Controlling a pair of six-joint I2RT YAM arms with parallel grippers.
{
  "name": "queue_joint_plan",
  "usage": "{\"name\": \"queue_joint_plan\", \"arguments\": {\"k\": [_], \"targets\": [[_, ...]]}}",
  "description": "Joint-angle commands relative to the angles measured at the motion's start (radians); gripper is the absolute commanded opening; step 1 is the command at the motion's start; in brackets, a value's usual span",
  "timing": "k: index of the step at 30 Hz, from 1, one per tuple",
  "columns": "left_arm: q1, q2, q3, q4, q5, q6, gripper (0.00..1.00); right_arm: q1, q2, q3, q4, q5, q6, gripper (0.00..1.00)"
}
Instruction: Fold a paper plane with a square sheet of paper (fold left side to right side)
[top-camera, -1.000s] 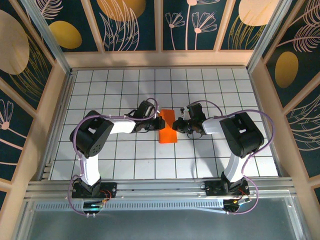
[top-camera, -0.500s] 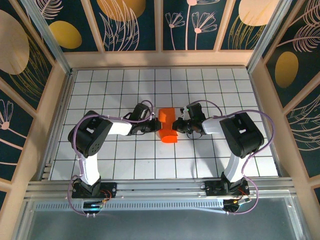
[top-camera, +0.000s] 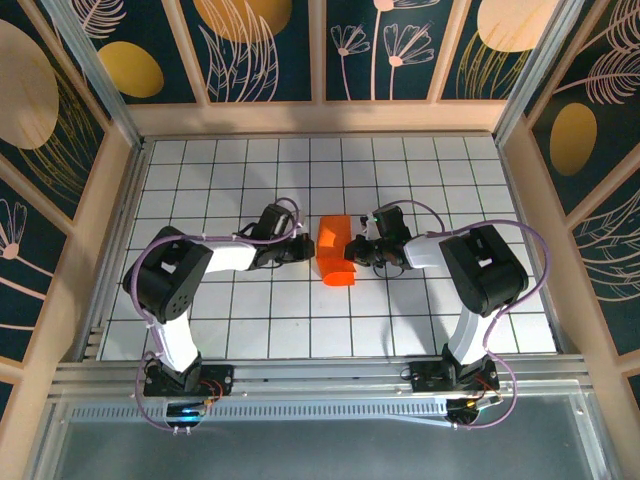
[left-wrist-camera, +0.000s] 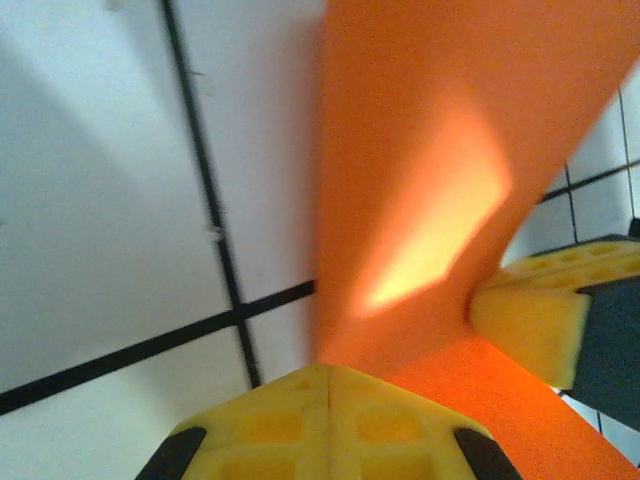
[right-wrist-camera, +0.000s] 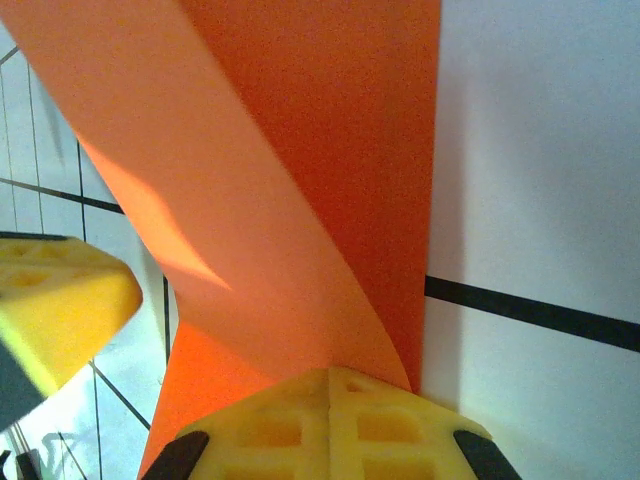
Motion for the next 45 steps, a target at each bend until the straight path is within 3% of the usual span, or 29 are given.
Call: {"name": "queue_joint_plan", "arguments": {"k": [1, 20, 32, 45], "targets": [[-0.045, 0.034, 0.065, -0.023, 0.01, 0.028, 0.0, 0.006, 0.053, -0.043, -0.121, 0.148, -0.039, 0.0], [-0.063, 0.126, 0.101, -0.08, -0.028, 0.028, 0.0, 0.02, 0.037, -0.021, -0.121, 0.13, -0.044, 0.0], [-0.063, 0.132, 0.101, -0.092, -0.033, 0.028, 0.0, 0.023, -0.088, 0.127, -0.16, 0.053, -0.076, 0.0], [-0.063, 0.127, 0.101, -0.1, -0.037, 0.037, 0.0, 0.054, 0.093, 0.216, -0.024, 0.0, -0.037, 0.0]]}}
